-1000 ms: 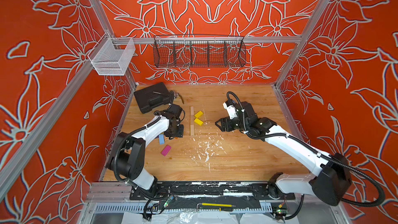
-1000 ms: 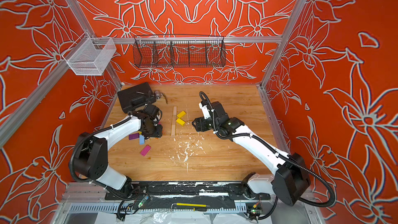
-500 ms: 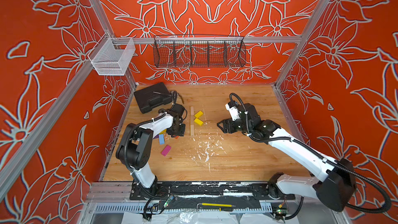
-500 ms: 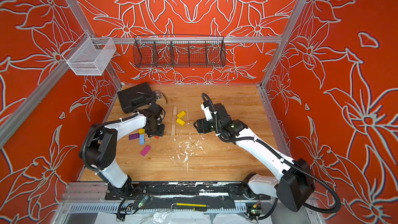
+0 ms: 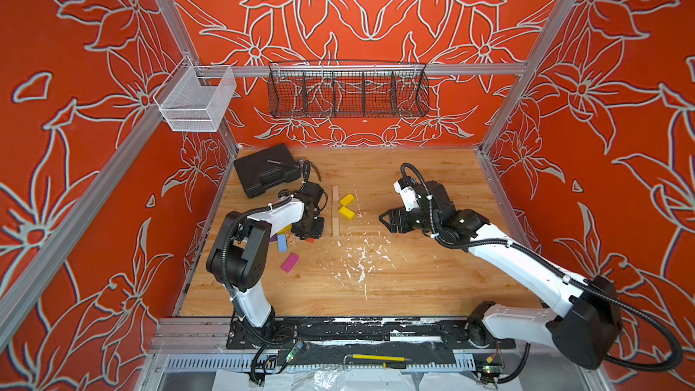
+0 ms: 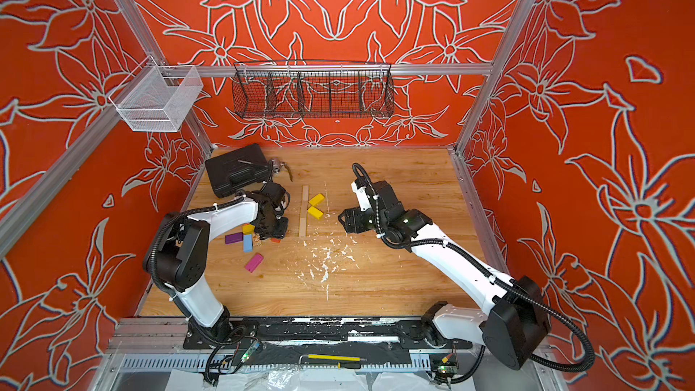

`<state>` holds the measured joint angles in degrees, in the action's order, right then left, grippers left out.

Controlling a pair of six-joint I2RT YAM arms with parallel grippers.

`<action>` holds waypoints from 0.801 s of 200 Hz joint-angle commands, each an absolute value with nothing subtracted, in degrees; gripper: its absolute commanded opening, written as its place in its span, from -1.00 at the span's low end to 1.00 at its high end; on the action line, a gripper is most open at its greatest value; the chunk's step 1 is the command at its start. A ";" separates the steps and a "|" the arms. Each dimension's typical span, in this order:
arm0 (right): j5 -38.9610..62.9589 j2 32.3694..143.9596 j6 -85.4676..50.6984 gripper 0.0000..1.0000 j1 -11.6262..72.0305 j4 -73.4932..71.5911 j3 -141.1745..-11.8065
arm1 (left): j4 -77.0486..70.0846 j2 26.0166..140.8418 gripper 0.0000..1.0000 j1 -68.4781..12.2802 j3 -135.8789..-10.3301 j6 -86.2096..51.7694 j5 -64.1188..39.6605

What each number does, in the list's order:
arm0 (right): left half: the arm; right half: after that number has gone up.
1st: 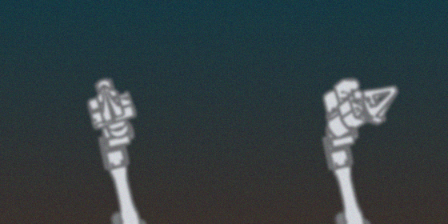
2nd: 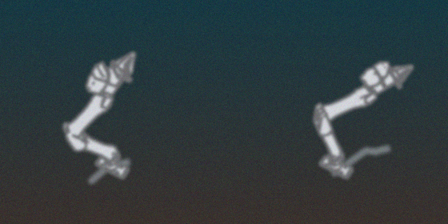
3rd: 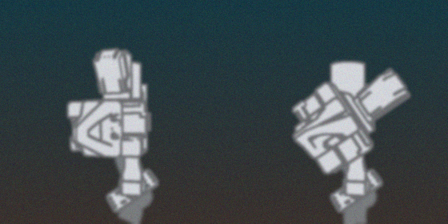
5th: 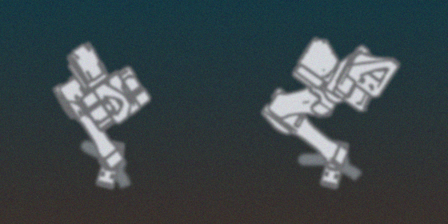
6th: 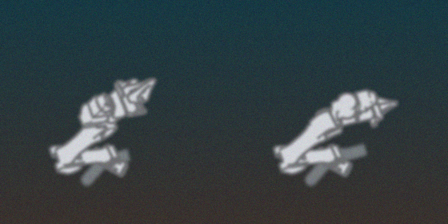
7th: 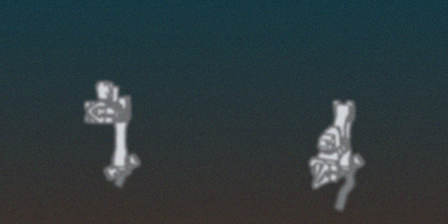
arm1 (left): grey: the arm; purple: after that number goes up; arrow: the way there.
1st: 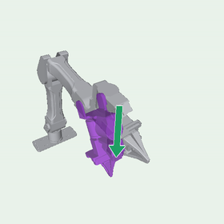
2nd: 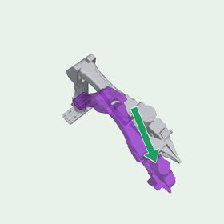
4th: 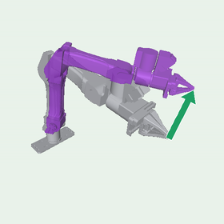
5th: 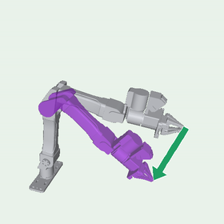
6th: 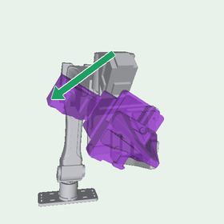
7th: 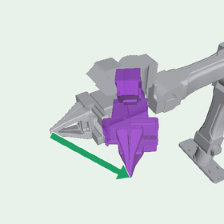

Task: Assemble the letter k with building blocks
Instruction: Pick up the building block from the center of the board.

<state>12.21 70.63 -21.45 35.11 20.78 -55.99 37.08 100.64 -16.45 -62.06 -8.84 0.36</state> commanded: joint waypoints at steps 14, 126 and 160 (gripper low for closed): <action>11.16 69.70 -22.31 0.54 35.37 21.48 -56.07 | 39.29 102.53 -0.36 -16.35 -63.68 -9.14 0.63; -10.24 66.17 -32.43 0.66 35.12 28.26 -56.59 | 40.88 89.00 -0.63 -22.92 -69.11 -26.06 -0.36; -17.58 67.41 -36.70 0.68 34.72 34.10 -57.78 | 42.49 92.20 -0.64 -30.17 -78.53 -32.29 5.55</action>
<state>-7.79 66.85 -31.05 34.96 27.70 -56.14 40.38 90.11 -26.22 -72.97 -24.93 0.91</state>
